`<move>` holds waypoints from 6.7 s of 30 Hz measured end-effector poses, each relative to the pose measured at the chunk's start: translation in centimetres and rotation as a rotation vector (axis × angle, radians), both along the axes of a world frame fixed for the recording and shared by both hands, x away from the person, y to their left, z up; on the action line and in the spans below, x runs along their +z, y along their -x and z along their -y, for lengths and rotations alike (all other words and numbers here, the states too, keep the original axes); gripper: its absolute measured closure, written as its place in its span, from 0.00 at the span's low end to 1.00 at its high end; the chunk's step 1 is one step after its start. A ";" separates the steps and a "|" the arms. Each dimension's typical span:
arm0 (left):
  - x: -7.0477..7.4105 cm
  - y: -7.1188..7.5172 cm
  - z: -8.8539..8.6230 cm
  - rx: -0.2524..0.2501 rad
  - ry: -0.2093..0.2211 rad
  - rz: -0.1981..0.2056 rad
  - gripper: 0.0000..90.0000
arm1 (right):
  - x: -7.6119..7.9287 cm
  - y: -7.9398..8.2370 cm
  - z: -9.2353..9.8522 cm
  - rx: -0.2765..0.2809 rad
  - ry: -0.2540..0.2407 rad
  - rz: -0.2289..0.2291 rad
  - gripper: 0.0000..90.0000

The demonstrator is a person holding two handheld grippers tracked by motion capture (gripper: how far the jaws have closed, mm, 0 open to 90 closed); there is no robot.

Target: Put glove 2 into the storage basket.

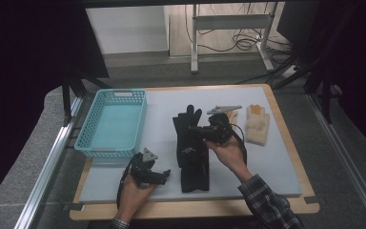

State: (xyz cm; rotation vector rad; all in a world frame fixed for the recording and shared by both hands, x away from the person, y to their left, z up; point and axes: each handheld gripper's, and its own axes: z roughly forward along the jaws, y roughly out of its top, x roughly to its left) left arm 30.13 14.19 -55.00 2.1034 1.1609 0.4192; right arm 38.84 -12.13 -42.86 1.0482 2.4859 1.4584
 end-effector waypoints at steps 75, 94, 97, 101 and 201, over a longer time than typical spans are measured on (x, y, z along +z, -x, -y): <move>-0.2 1.1 -3.2 0.021 0.002 -0.008 0.03 | -10.7 6.5 0.3 0.169 0.202 0.034 0.97; -0.2 1.2 -3.4 0.024 0.010 -0.005 0.05 | -10.3 6.4 0.0 0.179 0.212 0.048 0.92; -0.2 1.3 -3.9 0.030 0.002 -0.007 0.04 | -9.9 6.3 1.3 0.155 0.210 0.058 0.90; -0.2 1.3 -4.6 0.046 0.007 -0.013 0.03 | -9.3 5.9 3.5 0.099 0.207 0.071 0.86; 2.4 -4.2 8.8 -0.085 -0.108 -0.143 0.00 | -10.3 4.3 13.8 -0.257 0.335 0.114 0.15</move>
